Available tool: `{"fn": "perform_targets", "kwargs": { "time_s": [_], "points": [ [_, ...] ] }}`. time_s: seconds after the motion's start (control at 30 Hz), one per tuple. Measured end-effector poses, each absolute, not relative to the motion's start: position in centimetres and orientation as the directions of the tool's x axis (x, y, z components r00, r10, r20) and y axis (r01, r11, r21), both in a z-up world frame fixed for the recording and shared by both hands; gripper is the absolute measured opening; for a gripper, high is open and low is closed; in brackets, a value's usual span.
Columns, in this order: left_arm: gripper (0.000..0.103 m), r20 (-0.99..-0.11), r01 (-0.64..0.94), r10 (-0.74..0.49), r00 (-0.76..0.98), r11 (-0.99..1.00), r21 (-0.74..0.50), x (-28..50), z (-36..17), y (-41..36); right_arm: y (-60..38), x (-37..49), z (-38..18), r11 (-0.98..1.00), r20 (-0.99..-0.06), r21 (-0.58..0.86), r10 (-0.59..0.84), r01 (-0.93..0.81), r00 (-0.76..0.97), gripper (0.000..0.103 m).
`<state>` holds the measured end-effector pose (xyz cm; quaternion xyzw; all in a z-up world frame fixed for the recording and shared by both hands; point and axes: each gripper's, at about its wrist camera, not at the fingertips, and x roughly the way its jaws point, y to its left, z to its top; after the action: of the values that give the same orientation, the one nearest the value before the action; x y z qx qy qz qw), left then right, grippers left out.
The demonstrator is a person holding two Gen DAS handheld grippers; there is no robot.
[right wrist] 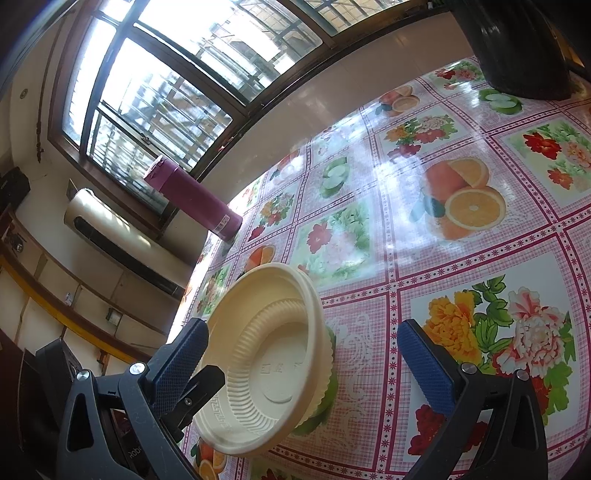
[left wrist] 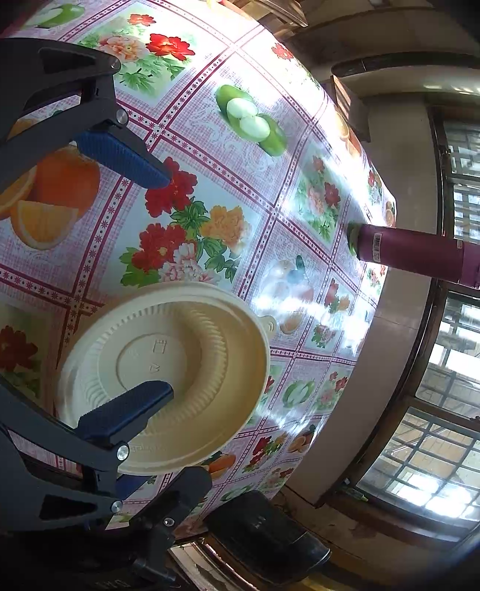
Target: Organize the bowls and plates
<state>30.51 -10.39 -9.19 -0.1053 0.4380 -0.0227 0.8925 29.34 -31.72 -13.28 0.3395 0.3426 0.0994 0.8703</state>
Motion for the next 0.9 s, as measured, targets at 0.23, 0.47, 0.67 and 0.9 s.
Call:
{"fn": "perform_targets", "kwargs": {
  "time_s": [0.23,0.47,0.67,0.9],
  "points": [
    [0.103,-0.779,-0.054,-0.124,0.614,0.979,-0.199,30.44,-9.20,-10.51,-31.38,29.48,-13.11,0.768,-0.540,0.638,0.395,0.056,0.743,0.103],
    [0.103,-0.781,-0.054,-0.120,0.613,0.980,-0.192,30.43,-9.19,-10.60,-31.53,29.46,-13.17,0.762,-0.536,0.645,0.399,0.056,0.744,0.103],
    [0.103,-0.781,-0.055,-0.118,0.613,0.980,-0.191,30.41,-9.17,-10.62,-31.58,29.33,-13.05,0.763,-0.527,0.644,0.396,0.049,0.752,0.103],
    [0.103,-0.775,-0.054,-0.112,0.622,0.981,-0.186,30.31,-8.94,-10.53,-31.72,29.09,-12.93,0.759,-0.516,0.650,0.400,0.042,0.757,0.103]
  ]
}}
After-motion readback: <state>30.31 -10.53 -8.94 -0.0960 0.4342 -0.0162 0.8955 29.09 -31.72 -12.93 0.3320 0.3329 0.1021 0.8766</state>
